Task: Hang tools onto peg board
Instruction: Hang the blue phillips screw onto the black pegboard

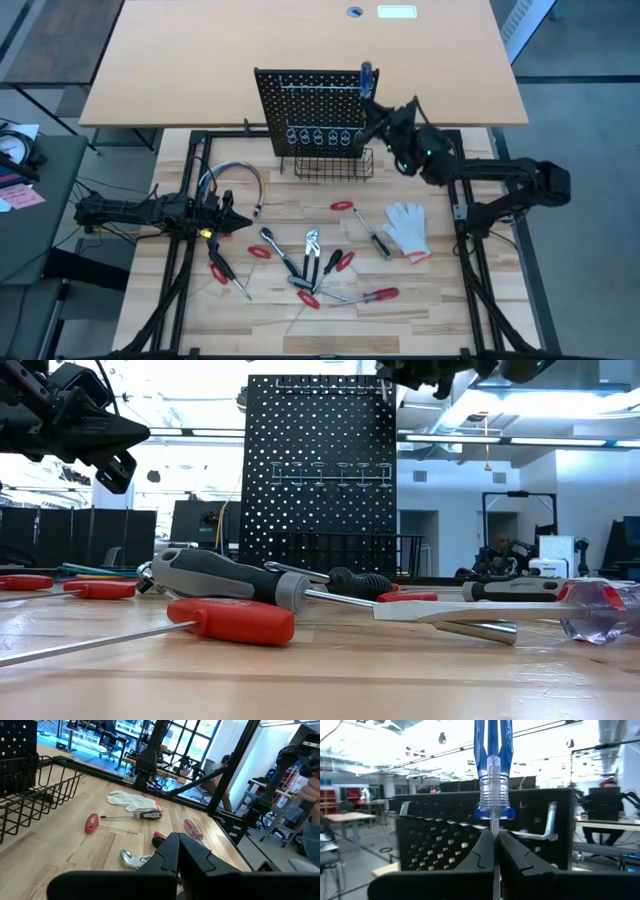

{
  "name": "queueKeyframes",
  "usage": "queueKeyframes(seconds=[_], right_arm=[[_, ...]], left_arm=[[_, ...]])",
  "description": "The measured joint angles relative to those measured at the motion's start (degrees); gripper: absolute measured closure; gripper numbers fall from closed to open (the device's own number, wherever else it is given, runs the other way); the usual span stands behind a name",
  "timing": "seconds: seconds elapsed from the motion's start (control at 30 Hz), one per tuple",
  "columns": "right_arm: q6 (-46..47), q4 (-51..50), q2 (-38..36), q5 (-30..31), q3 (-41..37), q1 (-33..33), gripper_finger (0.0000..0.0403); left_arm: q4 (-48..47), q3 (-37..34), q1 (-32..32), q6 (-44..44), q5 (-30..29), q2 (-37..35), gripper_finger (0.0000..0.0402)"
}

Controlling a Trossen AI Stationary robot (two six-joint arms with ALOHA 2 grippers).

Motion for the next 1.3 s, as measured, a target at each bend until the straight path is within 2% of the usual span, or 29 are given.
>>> queueKeyframes(seconds=[0.2,0.6,0.97,1.1,1.3], right_arm=[[2.6,-1.6,0.0,-2.7,0.1,-2.3,0.0394],[6.2,-4.6,0.4,-3.7,0.2,-5.3,0.0388],[7.5,-4.1,0.5,-4.4,0.2,-5.5,0.0383],[7.7,-5.0,0.5,-4.4,0.2,-5.5,0.0360],[7.7,-7.3,0.6,-4.3,0.0,-5.6,0.0294]], left_arm=[[0.1,0.0,0.0,0.2,-0.2,0.0,0.0401],[0.1,0.0,0.0,0.1,-0.2,0.0,0.0401],[0.1,0.0,0.0,0.0,-0.3,0.0,0.0402],[0.1,0.0,0.0,0.0,-0.3,0.0,0.0402],[0.0,0.0,0.0,0.0,-0.3,0.0,0.0402]])
